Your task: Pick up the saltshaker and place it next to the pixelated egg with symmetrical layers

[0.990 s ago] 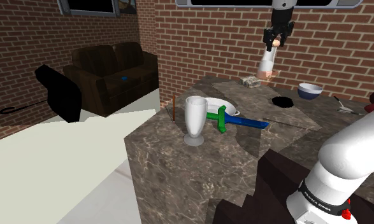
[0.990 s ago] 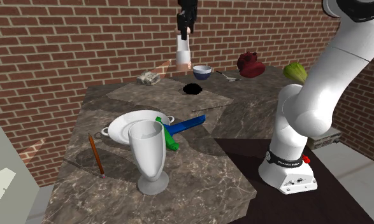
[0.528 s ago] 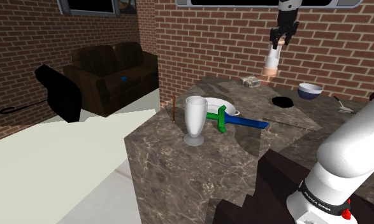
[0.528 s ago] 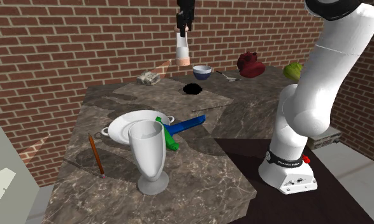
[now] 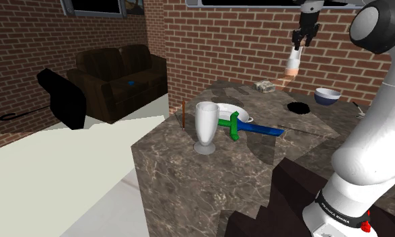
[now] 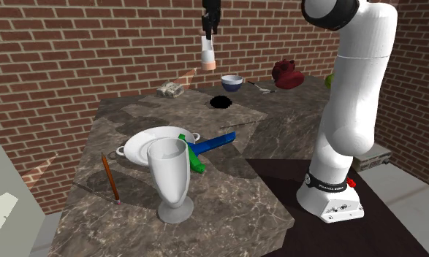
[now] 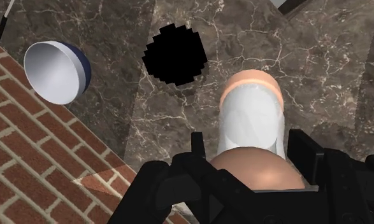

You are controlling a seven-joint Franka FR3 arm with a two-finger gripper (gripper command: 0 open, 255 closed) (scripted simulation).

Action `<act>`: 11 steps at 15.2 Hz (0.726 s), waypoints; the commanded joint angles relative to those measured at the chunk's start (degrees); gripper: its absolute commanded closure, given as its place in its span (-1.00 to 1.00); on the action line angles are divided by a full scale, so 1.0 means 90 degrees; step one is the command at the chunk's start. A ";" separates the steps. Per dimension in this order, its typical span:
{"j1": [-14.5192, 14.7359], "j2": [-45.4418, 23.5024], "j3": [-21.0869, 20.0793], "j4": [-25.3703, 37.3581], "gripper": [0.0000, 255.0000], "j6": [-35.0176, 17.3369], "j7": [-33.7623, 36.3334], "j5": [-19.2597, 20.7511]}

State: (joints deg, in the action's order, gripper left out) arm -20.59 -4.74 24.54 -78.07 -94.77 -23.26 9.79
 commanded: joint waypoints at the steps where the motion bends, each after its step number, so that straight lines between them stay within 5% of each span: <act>1: -0.0082 -0.0120 0.0055 0.0023 1.00 -0.0116 -0.0118 -0.0081; 11: -0.0012 0.0216 0.0018 -0.1244 1.00 -0.1045 0.0141 0.0112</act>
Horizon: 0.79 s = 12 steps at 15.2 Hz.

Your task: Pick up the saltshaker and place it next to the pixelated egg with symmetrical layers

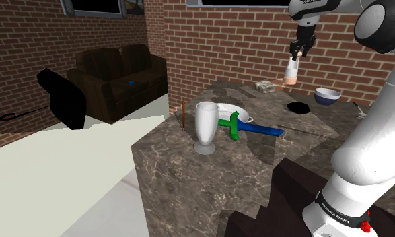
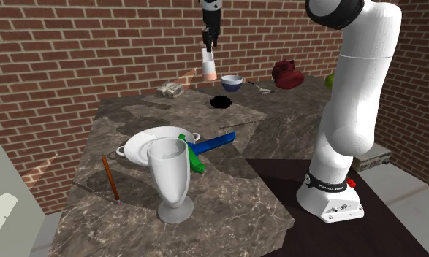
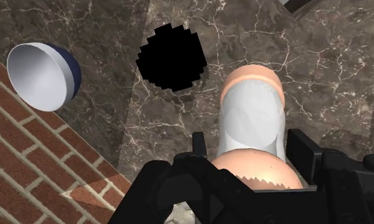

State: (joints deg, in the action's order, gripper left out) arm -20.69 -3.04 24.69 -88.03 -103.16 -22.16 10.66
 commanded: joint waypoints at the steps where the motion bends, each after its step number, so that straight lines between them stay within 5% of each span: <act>1: 0.0003 0.0050 0.0000 -0.0248 1.00 -0.0202 0.0041 0.0030; 12: 0.0011 0.0168 -0.0002 -0.1317 1.00 -0.1142 0.0258 0.0150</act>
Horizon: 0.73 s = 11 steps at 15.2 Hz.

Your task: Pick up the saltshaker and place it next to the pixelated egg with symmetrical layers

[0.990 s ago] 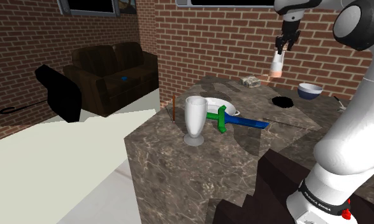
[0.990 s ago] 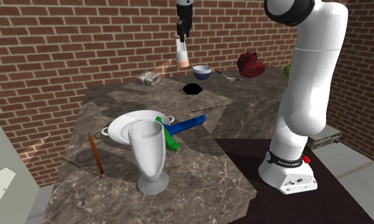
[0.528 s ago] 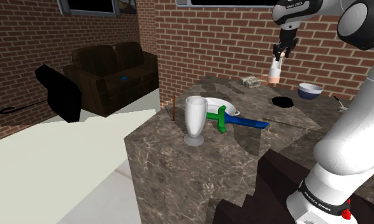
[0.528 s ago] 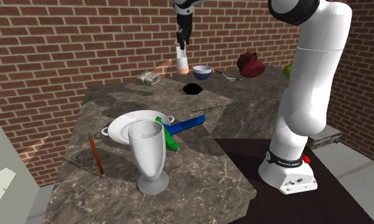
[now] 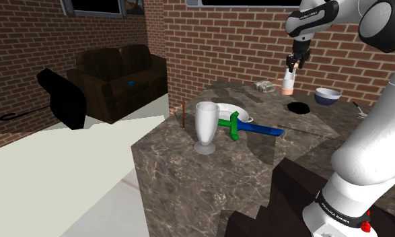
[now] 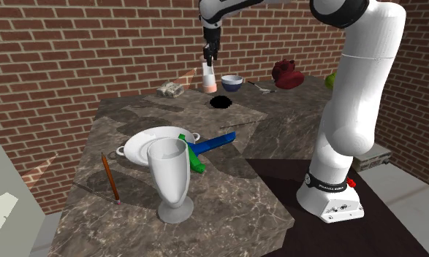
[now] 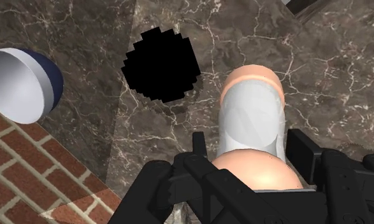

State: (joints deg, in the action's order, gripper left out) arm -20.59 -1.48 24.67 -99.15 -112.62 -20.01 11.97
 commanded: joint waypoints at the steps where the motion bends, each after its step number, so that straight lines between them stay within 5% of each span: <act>1: -0.0001 -0.0006 0.0001 -0.0166 1.00 -0.0174 0.0036 0.0012; 11: -0.0021 -0.0082 0.0019 -0.0932 1.00 -0.0999 0.0189 0.0062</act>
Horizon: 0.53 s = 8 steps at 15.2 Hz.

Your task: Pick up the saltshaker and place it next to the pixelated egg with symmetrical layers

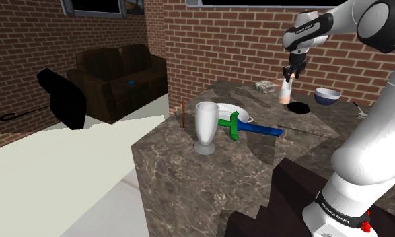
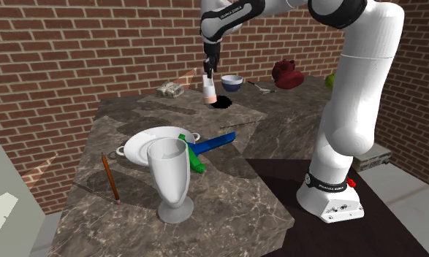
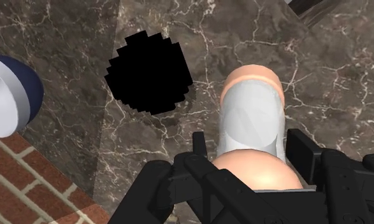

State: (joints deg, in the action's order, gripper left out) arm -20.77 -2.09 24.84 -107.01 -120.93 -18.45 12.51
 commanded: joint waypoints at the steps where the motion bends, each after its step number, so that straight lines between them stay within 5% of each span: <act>1: -0.0003 -0.0029 0.0002 -0.0127 1.00 -0.0157 0.0029 0.0005; 8: -0.0026 -0.0179 0.0018 -0.0562 1.00 -0.0728 0.0112 0.0007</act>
State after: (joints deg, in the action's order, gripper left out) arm -21.00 -3.57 25.00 -111.51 -126.77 -17.59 12.54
